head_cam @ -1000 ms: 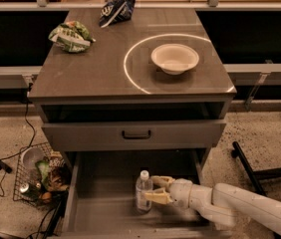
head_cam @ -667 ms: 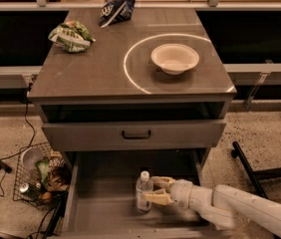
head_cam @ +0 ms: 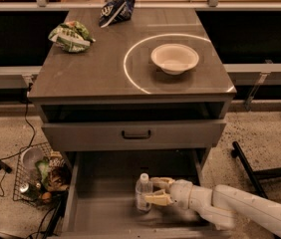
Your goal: Place blue plastic bottle into middle drawer
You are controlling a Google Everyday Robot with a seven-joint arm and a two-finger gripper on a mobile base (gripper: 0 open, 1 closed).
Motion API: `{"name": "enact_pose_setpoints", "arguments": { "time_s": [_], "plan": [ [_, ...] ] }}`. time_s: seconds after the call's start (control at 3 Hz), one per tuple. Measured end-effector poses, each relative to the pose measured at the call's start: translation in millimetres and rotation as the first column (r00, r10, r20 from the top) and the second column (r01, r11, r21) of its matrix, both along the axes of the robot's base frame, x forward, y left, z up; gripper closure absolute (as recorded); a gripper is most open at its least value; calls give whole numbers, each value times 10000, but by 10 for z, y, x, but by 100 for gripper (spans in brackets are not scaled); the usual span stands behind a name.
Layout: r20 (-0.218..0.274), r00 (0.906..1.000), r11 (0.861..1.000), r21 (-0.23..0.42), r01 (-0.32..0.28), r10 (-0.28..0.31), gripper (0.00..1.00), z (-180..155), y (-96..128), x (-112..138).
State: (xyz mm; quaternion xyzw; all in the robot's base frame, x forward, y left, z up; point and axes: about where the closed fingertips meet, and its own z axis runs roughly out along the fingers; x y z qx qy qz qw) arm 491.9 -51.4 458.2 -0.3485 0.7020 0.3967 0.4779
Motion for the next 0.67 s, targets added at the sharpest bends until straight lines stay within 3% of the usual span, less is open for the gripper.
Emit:
{"name": "enact_pose_setpoints", "arguments": {
  "time_s": [0.33,0.67],
  "plan": [
    [2,10000,10000,22,-43,43,43,5,27,0],
    [4,10000,10000,36,-68,68,20,7,43,0]
  ]
}}
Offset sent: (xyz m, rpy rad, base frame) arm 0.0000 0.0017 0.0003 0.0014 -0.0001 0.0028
